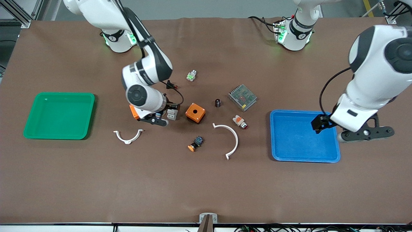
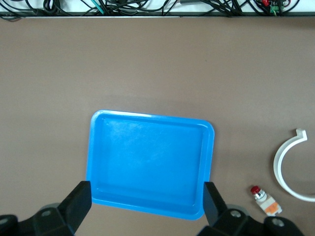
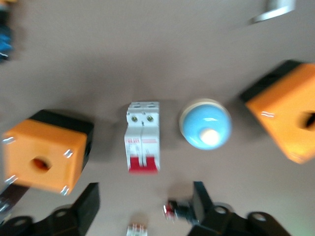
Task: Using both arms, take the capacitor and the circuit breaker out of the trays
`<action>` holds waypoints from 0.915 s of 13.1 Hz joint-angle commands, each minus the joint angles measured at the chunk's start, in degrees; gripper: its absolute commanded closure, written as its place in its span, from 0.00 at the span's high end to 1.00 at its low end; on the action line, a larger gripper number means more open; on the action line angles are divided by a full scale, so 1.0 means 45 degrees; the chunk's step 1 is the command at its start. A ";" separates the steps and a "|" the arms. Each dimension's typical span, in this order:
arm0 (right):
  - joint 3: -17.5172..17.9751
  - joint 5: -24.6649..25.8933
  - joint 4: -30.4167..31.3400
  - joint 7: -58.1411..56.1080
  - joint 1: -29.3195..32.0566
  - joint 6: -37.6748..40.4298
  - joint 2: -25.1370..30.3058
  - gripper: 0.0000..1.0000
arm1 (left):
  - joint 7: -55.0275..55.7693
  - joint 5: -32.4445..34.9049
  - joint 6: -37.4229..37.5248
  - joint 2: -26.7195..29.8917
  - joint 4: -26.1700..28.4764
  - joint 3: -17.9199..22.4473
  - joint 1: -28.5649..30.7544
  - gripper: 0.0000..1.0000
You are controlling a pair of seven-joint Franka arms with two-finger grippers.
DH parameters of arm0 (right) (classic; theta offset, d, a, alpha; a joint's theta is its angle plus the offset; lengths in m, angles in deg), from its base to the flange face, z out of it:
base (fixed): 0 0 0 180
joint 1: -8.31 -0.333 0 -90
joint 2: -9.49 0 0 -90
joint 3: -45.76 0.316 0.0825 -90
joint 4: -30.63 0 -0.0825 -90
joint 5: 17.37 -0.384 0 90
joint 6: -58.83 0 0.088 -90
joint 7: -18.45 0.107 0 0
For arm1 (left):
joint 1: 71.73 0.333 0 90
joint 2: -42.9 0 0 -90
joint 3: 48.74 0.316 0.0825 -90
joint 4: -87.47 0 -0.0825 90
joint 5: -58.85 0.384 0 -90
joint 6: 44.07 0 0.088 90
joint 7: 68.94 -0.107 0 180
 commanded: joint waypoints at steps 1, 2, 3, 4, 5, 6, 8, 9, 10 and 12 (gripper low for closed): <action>-0.1327 0.0185 -0.0167 -0.0386 0.0205 0.2482 0.2157 1.00 | -0.1715 -0.1257 0.0781 0.0873 0.0078 0.0076 0.0608 1.00; -0.1797 0.0459 -0.0051 -0.0872 0.0225 0.2992 0.2684 1.00 | -0.2185 -0.1532 0.1036 0.1301 0.0117 0.0639 0.0434 1.00; -0.2246 0.0539 0.0008 -0.1457 0.0437 0.3461 0.3018 1.00 | -0.2441 -0.1864 0.1232 0.1692 0.0253 0.1456 -0.0264 1.00; -0.2695 0.0559 0.0008 -0.2391 0.0826 0.3968 0.3350 1.00 | -0.2482 -0.2022 0.1698 0.1831 0.0273 0.2354 -0.1063 1.00; -0.3009 0.0714 0.0008 -0.3445 0.1256 0.4302 0.3605 1.00 | -0.2676 -0.2120 0.2186 0.2065 0.0274 0.3214 -0.1729 1.00; -0.3167 0.1412 -0.0011 -0.4267 0.1724 0.4421 0.3898 1.00 | -0.3084 -0.2334 0.2365 0.2357 0.0448 0.3667 -0.2045 1.00; -0.3208 0.3150 -0.0070 -0.5015 0.2254 0.4403 0.4368 1.00 | -0.3691 -0.3345 0.2367 0.3138 0.1207 0.5148 -0.2825 1.00; -0.3227 0.3563 -0.0109 -0.5424 0.2604 0.4384 0.4640 1.00 | -0.4061 -0.3854 0.2347 0.3470 0.1598 0.5697 -0.3158 1.00; -0.3208 0.3664 -0.0206 -0.6182 0.3052 0.4383 0.4759 1.00 | -0.4065 -0.3898 0.2367 0.3744 0.1853 0.5761 -0.3161 1.00; -0.3227 0.3665 -0.0789 -0.8114 0.3970 0.4403 0.4663 1.00 | -0.4065 -0.3879 0.2367 0.4174 0.2321 0.5141 -0.2503 1.00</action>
